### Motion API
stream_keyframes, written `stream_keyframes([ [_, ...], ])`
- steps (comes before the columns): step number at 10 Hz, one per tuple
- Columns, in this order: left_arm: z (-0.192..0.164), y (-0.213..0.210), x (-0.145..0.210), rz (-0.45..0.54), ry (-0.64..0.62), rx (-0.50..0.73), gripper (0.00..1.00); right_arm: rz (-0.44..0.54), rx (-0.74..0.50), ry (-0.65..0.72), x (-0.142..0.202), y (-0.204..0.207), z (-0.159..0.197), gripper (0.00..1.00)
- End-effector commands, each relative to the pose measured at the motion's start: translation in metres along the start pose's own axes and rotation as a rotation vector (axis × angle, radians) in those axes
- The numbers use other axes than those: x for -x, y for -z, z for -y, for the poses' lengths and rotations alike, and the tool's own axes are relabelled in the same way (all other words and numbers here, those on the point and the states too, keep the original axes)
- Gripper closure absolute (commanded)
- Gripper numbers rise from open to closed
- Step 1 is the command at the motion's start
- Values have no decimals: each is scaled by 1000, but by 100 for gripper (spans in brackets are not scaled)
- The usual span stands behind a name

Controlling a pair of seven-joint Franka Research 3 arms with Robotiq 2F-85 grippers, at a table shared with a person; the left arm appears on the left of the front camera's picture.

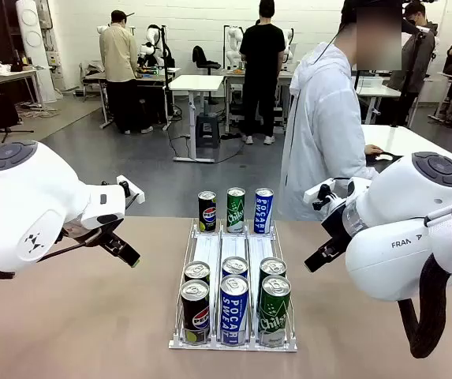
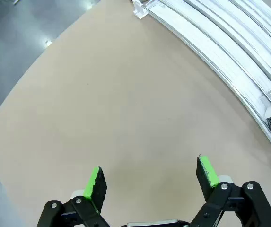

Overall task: Retrieve and hand over the desired beverage to the person.
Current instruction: Pick up a can of the same type that the person held from the Automatic Can Dispenser.

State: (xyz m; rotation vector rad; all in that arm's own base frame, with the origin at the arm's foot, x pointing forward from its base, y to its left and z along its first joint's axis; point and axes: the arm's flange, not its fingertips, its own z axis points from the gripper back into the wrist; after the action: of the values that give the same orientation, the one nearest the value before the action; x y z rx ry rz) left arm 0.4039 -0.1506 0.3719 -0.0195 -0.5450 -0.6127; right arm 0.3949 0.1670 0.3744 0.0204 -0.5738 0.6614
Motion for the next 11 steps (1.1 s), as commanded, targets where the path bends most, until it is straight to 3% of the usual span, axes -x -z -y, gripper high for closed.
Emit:
stream_keyframes([
  [1,0,0,0,0,0,0,0,0,0,0,0,0,0,0],
  [11,0,0,0,0,0,0,0,0,0,0,0,0,0,0],
])
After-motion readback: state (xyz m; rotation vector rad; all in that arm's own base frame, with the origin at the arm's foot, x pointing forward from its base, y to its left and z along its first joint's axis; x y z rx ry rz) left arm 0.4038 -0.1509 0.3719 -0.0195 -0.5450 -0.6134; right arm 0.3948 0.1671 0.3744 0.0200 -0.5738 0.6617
